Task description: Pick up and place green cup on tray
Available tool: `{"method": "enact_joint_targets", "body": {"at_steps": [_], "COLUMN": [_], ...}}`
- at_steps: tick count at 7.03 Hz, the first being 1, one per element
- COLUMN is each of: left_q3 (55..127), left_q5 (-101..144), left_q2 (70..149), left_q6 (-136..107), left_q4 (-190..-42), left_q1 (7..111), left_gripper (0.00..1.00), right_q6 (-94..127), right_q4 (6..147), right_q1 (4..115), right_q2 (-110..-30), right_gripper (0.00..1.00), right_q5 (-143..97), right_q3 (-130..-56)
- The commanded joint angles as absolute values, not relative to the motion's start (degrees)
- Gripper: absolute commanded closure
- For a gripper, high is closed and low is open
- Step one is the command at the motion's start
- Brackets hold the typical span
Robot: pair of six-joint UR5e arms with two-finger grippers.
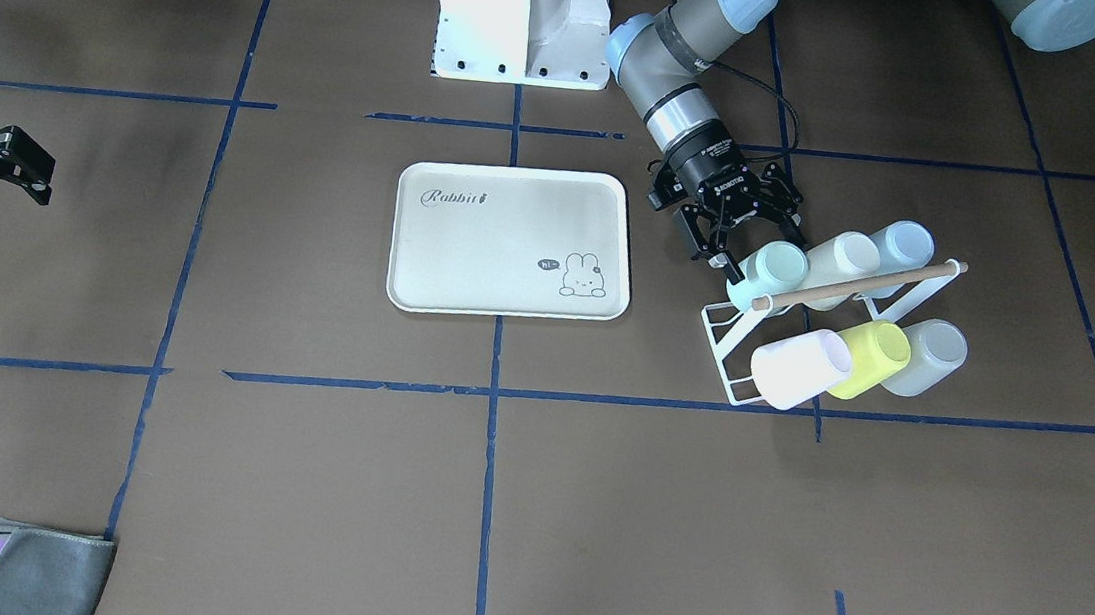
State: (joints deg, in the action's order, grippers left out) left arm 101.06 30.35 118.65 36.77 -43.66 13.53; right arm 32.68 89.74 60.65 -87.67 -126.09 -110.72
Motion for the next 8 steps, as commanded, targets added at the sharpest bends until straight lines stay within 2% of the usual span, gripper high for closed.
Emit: {"method": "enact_joint_targets", "body": {"at_steps": [1, 3, 5, 6, 8], "left_q3": [99.1, 97.9, 97.7, 97.7, 97.7], "left_q5": [29.9, 29.9, 29.9, 29.9, 29.8], "left_q2": [118.7, 118.6, 118.6, 118.6, 118.6], "left_q6": [36.7, 36.7, 36.5, 36.5, 36.6], "left_q4": [-44.4, -45.3, -45.5, -45.5, -45.4], "left_q1": [13.8, 13.7, 13.8, 13.8, 13.8], "left_gripper": [0.01, 0.06, 0.15, 0.27, 0.57], "right_q6": [32.7, 32.7, 32.7, 32.7, 32.7], "right_q4": [89.7, 89.7, 89.7, 89.7, 89.7], "right_q1": [61.0, 61.3, 61.5, 61.6, 61.8], "right_q2": [-87.8, -87.7, -87.7, -87.7, -87.6], "right_gripper": [0.0, 0.0, 0.0, 0.0, 0.0], "right_q5": [-126.2, -126.3, -126.4, -126.4, -127.1], "right_q3": [-110.6, -110.6, -110.5, -110.5, -110.5]}}
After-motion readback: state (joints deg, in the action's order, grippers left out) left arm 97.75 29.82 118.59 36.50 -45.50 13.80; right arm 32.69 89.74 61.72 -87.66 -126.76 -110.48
